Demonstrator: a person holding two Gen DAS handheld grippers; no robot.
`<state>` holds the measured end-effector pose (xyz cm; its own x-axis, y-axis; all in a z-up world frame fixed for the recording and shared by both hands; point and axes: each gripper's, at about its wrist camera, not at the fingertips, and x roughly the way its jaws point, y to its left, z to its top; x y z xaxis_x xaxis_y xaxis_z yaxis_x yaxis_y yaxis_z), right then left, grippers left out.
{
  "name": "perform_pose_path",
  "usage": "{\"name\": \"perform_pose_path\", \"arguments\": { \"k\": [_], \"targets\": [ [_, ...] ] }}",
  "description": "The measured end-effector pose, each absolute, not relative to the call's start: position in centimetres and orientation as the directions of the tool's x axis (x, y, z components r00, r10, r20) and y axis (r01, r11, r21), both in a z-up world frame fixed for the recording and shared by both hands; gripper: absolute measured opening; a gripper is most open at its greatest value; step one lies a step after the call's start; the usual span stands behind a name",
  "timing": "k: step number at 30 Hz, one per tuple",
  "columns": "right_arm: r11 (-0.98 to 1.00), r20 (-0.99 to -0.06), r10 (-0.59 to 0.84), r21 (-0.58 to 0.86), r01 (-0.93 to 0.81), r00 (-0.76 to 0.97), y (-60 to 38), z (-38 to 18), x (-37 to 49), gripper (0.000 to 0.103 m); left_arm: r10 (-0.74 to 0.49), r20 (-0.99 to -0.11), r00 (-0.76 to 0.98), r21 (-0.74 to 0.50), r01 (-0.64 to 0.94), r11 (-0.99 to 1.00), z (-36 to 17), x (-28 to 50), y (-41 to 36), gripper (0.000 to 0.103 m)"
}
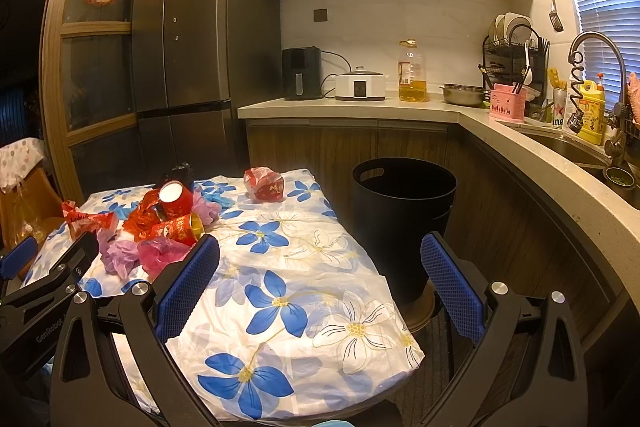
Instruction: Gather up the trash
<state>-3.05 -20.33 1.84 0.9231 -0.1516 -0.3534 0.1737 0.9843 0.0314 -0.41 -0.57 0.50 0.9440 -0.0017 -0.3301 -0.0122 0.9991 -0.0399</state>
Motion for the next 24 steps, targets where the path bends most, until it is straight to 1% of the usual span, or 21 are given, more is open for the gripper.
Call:
{"name": "perform_pose_path", "arguments": {
  "k": [24],
  "targets": [
    [0.983,-0.355,-0.154,0.036,0.178,0.922,-20.46,1.86,-3.18,0.098,-0.006,-0.331,0.944,-0.043,-0.009,0.999,0.34,-0.41,-0.56,0.097]
  ]
}}
